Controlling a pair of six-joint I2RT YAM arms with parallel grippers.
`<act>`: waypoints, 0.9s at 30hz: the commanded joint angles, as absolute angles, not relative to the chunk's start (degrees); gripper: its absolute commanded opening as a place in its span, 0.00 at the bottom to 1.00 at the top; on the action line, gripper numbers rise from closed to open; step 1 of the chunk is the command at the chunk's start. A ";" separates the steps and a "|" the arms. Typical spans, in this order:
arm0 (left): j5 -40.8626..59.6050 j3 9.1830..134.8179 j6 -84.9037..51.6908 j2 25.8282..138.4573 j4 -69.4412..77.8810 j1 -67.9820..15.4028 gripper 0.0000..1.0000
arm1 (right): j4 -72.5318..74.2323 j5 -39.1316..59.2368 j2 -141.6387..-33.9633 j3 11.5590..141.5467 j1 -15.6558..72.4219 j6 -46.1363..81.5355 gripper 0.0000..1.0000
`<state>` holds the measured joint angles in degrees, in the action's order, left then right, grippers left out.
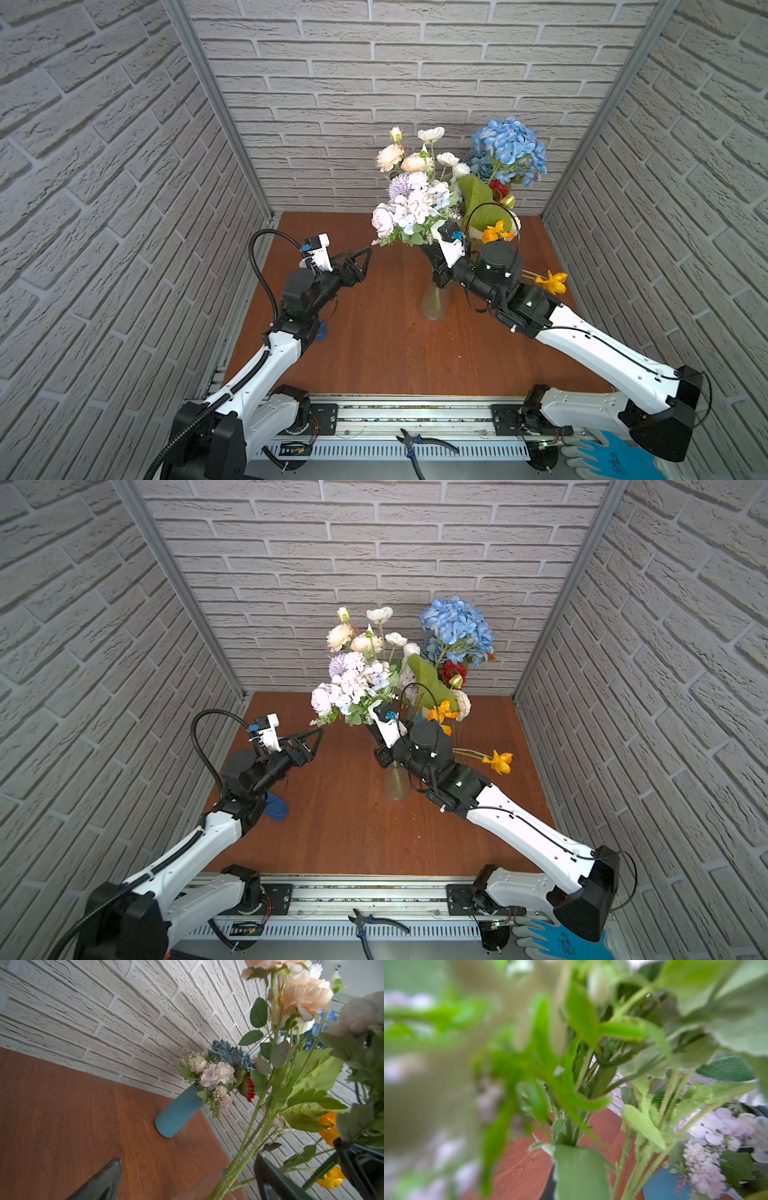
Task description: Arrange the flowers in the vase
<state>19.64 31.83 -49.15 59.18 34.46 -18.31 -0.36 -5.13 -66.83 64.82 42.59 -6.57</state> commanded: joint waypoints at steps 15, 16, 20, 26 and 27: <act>19.14 35.75 -50.06 69.71 43.57 -25.29 0.98 | 36.73 2.99 -70.72 47.90 35.78 -10.74 0.06; 19.32 35.85 -50.23 70.02 43.81 -25.39 0.98 | 37.81 3.03 -70.93 47.20 35.64 -9.95 0.05; 19.36 36.19 -50.36 70.48 44.03 -25.52 0.98 | 40.52 2.28 -70.33 44.02 35.59 -7.24 0.05; 19.56 37.24 -50.25 71.83 43.95 -26.02 0.98 | 42.52 -1.02 -67.75 38.97 35.64 -5.39 0.06; 19.70 37.54 -50.27 72.10 43.95 -26.14 0.98 | 42.65 -1.14 -67.48 38.39 35.60 -5.20 0.06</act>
